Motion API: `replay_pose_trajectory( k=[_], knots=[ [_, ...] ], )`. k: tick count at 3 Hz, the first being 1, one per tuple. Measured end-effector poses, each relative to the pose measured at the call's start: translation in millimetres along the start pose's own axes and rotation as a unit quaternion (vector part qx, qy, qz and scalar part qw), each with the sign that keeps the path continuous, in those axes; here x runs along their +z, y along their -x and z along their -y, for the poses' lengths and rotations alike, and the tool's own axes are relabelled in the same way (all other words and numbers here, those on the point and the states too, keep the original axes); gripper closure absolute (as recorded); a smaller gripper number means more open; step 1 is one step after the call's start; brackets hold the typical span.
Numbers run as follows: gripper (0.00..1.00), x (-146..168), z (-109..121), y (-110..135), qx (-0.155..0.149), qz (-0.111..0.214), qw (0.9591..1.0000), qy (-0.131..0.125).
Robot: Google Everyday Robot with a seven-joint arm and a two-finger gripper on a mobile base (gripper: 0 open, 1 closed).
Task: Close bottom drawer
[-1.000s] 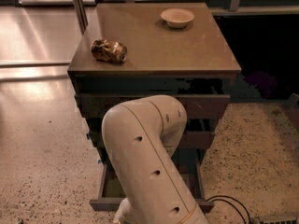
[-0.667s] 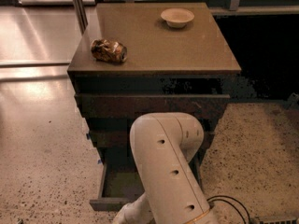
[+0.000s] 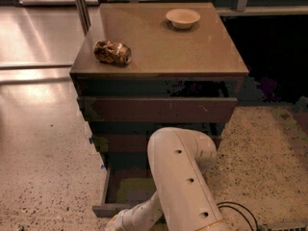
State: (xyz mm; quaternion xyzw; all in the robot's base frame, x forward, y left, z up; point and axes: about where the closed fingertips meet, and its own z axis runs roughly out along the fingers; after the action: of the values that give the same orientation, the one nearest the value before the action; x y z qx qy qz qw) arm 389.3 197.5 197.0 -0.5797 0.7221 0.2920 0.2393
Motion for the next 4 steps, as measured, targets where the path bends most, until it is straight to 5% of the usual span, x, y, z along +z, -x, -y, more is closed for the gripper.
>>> replay_pose_trajectory(
  k=[2, 3, 4],
  knots=[
    [1.0, 12, 7, -4, 0.006, 0.001, 1.0, -0.001],
    [1.0, 43, 53, -12, 0.004, -0.015, 0.9996, -0.024],
    [1.0, 43, 53, -12, 0.004, -0.015, 0.9996, -0.024]
  ],
)
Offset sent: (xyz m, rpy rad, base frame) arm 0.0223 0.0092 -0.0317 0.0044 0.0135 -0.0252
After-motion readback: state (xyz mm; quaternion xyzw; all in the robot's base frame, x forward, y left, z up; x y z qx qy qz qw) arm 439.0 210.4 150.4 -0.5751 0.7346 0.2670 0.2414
